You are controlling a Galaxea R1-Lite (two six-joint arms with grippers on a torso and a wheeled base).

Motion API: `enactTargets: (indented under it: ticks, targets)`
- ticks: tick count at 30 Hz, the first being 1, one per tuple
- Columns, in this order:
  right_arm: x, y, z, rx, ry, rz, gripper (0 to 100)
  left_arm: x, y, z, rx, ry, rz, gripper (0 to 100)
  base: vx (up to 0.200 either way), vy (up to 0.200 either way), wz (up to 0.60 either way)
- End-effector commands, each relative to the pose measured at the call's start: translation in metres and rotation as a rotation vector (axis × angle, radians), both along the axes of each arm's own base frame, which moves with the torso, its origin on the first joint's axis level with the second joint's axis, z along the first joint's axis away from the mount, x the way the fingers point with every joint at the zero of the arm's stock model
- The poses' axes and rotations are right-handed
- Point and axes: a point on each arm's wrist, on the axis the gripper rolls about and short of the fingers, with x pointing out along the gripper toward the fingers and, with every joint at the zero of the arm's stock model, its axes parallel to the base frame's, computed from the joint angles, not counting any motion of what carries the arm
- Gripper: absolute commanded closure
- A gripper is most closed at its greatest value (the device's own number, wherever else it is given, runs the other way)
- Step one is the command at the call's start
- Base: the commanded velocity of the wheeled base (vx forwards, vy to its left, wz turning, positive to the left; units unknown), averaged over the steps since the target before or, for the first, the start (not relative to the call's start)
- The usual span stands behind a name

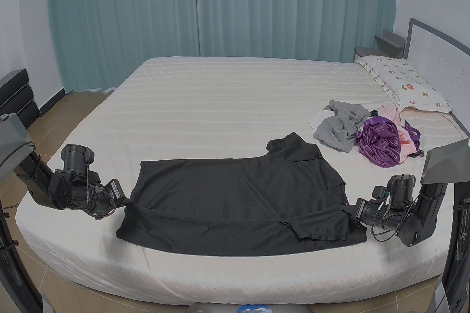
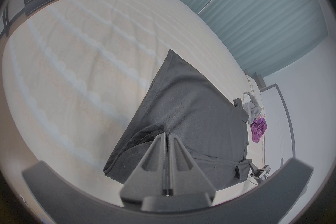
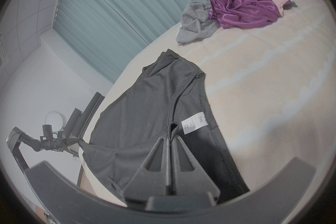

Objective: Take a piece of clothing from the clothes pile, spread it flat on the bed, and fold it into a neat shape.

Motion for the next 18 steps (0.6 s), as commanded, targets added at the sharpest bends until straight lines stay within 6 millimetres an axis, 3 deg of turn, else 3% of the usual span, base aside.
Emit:
enactTargets:
  ticks: [1,6,18]
  targets:
    - [-0.007,-0.001,0.008,0.003,-0.010,-0.002,100,-0.004,0.002,0.006,0.000,-0.012,0.007,100,0.000,0.000,0.00]
    - [-0.021,-0.001,0.027,0.008,-0.068,0.002,100,-0.008,0.005,0.013,0.004,-0.026,0.017,100,0.000,0.000,0.00]
    - [-0.042,0.000,0.040,0.011,-0.114,0.009,100,-0.023,0.009,0.019,0.009,-0.026,0.036,100,0.000,0.000,0.00]
